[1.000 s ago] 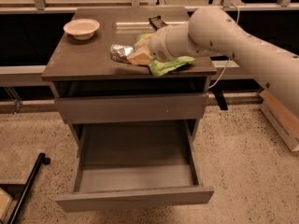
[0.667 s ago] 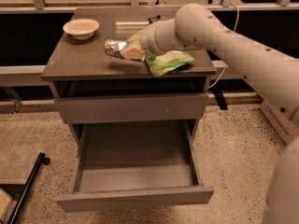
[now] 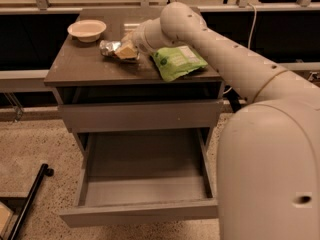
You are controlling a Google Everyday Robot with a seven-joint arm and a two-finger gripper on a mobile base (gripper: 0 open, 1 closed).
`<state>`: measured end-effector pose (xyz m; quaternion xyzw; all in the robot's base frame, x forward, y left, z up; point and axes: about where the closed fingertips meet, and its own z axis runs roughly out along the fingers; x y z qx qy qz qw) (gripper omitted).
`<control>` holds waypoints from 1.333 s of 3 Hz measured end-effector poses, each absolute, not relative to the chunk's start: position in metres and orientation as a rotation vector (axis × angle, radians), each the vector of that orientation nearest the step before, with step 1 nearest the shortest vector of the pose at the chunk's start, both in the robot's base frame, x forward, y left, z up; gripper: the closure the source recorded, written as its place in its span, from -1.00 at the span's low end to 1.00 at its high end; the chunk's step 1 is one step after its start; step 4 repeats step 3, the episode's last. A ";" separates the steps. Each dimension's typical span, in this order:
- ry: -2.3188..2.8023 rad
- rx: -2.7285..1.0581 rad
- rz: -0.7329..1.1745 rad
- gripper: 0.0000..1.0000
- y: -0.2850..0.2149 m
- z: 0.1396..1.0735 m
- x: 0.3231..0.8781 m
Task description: Pick redbull can from middle drawer and place on counter
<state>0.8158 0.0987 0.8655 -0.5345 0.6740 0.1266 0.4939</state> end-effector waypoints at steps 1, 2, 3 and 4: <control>1.667 -1.287 0.295 -0.25 0.099 0.845 0.840; 1.710 -1.264 0.286 -0.72 0.086 0.831 0.847; 1.709 -1.268 0.290 -1.00 0.089 0.830 0.846; 1.709 -1.268 0.290 -1.00 0.089 0.830 0.846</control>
Offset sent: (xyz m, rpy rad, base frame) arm 0.0391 -0.0334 -0.0491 -0.0306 0.0707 -0.1042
